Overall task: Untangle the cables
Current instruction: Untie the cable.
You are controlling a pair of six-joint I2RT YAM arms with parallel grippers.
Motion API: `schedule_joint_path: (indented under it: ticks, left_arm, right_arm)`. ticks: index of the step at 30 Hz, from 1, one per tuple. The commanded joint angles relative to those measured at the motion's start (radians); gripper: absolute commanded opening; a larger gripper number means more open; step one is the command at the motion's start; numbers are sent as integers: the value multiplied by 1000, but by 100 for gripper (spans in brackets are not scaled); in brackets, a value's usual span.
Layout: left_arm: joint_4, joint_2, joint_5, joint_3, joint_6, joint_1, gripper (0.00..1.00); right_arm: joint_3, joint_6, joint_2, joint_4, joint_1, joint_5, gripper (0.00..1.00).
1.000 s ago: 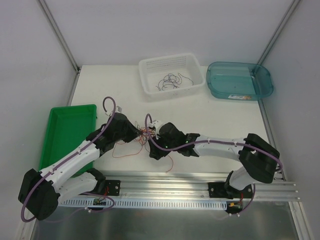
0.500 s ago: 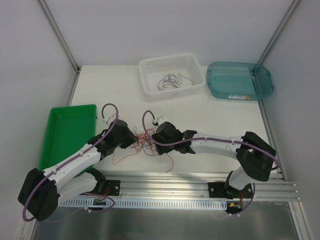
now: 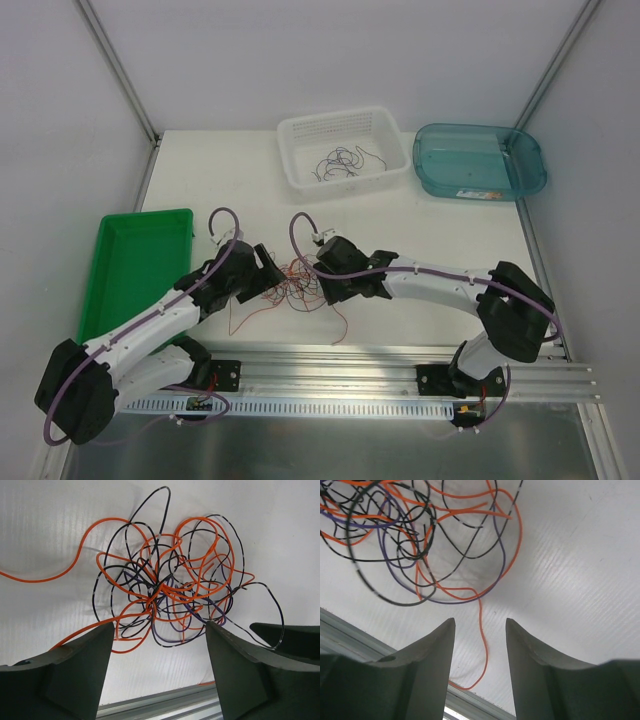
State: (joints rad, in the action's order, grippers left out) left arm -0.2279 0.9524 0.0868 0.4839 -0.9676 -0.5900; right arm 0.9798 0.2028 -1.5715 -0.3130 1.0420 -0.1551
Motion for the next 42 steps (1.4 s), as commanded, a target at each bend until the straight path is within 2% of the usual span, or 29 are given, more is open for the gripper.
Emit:
schedule_joint_path:
  ticks: [1,5,8,12,16,20,26,28,29,31,32,34,38,42]
  left_arm:
    - [-5,12,-47,41,59,-5,75]
    - [-5,58,-41,54,63,-5,76]
    - [-5,104,-41,73,56,-5,72]
    - [-5,126,-4,76,40,-5,64]
    - [-7,123,59,64,17,-2,48]
    - [-5,131,71,53,-6,4,37]
    - [-5,135,80,48,-39,18,24]
    - [-5,129,90,53,-34,22,21]
    - [-7,128,91,58,-28,24,20]
    - [-7,121,90,61,-23,39,20]
    - [-7,121,90,64,-20,45,20]
    - [-7,118,91,67,-14,61,19]
    - [-7,120,91,78,16,93,19]
    - [-16,95,84,74,41,153,19]
  right_arm:
    - [46,26,-7,-118,-20,49,48]
    - [91,23,-44,-201,-11,107,48]
    - [114,29,-77,-250,6,89,48]
    - [131,44,-116,-276,13,81,48]
    - [155,50,-171,-307,16,86,48]
    - [171,52,-208,-325,19,83,47]
    - [184,66,-243,-353,20,84,36]
    - [191,66,-249,-365,18,80,28]
    - [192,69,-251,-368,19,78,21]
    - [188,72,-246,-373,16,74,16]
    - [185,70,-240,-373,18,71,9]
    - [178,75,-233,-380,13,65,3]
    - [143,78,-188,-383,-10,54,1]
    - [56,72,-76,-383,-117,37,1]
